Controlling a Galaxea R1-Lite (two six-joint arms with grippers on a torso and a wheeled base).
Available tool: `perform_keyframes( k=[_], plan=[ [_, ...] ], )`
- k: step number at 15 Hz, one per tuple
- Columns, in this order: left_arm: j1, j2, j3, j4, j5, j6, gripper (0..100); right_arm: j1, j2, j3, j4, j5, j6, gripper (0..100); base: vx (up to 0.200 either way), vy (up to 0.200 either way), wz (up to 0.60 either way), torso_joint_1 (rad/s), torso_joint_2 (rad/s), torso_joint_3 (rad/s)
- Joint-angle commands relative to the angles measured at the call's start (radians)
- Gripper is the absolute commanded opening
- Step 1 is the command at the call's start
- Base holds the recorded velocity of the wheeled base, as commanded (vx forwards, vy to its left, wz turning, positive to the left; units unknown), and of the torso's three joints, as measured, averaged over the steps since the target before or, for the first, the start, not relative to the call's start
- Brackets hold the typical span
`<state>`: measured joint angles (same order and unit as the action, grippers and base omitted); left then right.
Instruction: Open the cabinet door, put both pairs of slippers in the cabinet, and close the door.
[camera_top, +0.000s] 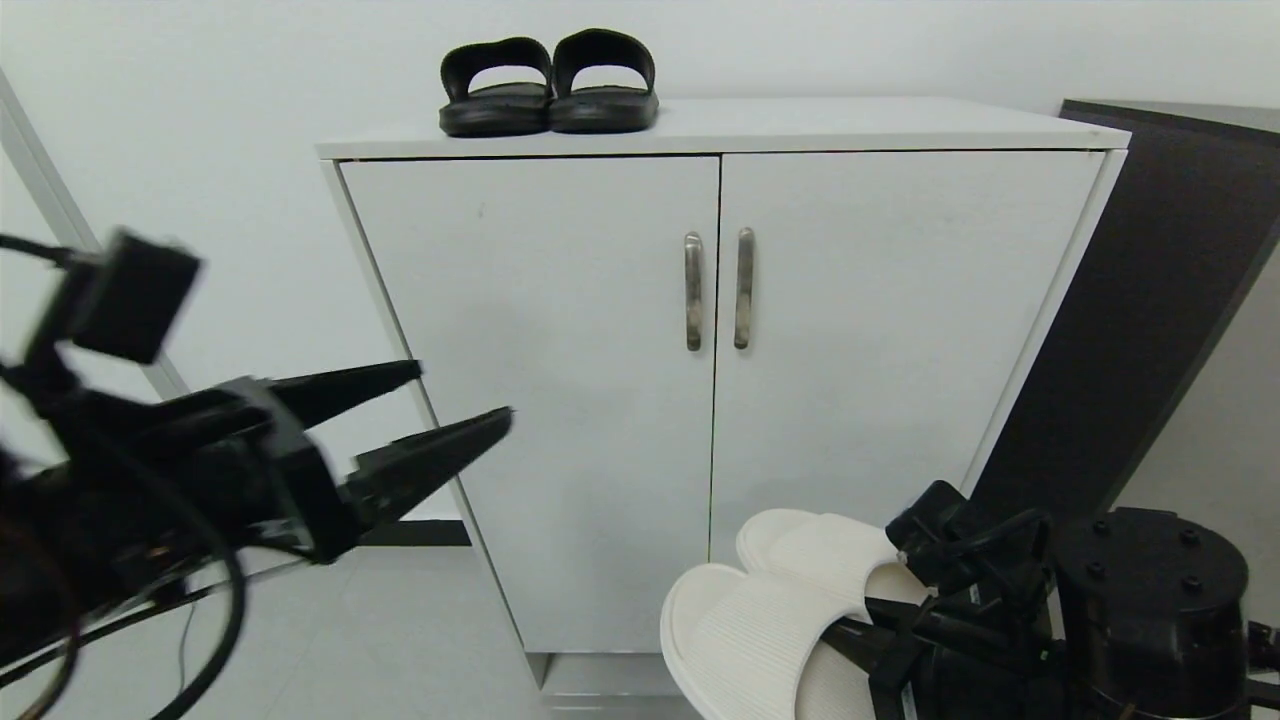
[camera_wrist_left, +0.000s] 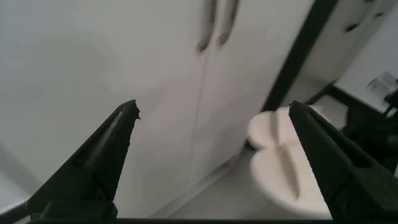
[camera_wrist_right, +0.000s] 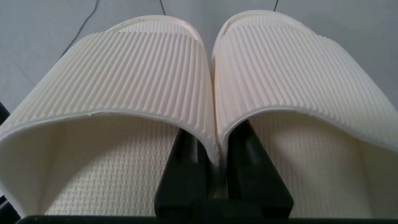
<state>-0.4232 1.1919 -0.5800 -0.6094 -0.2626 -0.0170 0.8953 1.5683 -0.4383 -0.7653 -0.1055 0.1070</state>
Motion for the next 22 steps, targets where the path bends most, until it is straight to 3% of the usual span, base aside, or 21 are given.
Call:
perform_keyframes(
  k=[1, 3, 5, 7, 8, 10, 11, 12, 17, 22],
  plan=[
    [-0.2, 0.27, -0.192, -0.076, 0.057, 0.002, 100, -0.001, 0.004, 0.003, 0.0, 0.0, 0.0, 0, 0.0, 0.0, 0.0, 0.0, 0.0, 0.0],
    [-0.239, 0.38, -0.313, -0.066, 0.055, 0.002, 100, 0.001, 0.016, 0.0, -0.002, -0.002, -0.001, 0, 0.0, 0.0, 0.0, 0.0, 0.0, 0.0],
    [-0.258, 0.425, -0.374, -0.055, 0.037, -0.004, 100, -0.001, 0.018, 0.001, -0.002, -0.002, 0.0, 0, 0.0, 0.0, 0.0, 0.0, 0.0, 0.0],
    [-0.261, 0.454, -0.494, 0.036, -0.078, -0.063, 100, 0.001, 0.018, 0.0, -0.002, -0.003, -0.001, 0, 0.0, 0.0, 0.0, 0.0, 0.0, 0.0],
    [-0.259, 0.468, -0.561, 0.094, -0.161, -0.127, 100, 0.004, 0.015, 0.0, -0.002, -0.003, -0.001, 0, 0.0, 0.0, 0.0, 0.0, 0.0, 0.0],
    [-0.247, 0.506, -0.641, 0.123, -0.242, -0.181, 100, 0.005, 0.015, 0.0, 0.0, -0.003, -0.001, 0, 0.0, 0.0, 0.0, 0.0, 0.0, 0.0],
    [-0.246, 0.532, -0.679, 0.123, -0.25, -0.221, 100, 0.005, 0.016, 0.0, 0.0, -0.003, -0.001, 0, 0.0, 0.0, 0.0, 0.0, 0.0, 0.0],
    [-0.244, 0.551, -0.704, 0.122, -0.248, -0.239, 100, 0.005, 0.016, 0.0, 0.0, -0.003, -0.001, 0, 0.0, 0.0, 0.0, 0.0, 0.0, 0.0],
    [-0.204, 0.58, -0.741, 0.12, -0.216, -0.239, 100, 0.005, 0.016, 0.001, 0.0, -0.005, -0.001, 0, 0.0, 0.0, 0.0, 0.0, 0.0, 0.0],
    [-0.198, 0.611, -0.761, 0.12, -0.139, -0.236, 100, 0.005, 0.018, 0.0, 0.0, -0.005, -0.001, 0, 0.0, 0.0, 0.0, 0.0, 0.0, 0.0]
  ],
)
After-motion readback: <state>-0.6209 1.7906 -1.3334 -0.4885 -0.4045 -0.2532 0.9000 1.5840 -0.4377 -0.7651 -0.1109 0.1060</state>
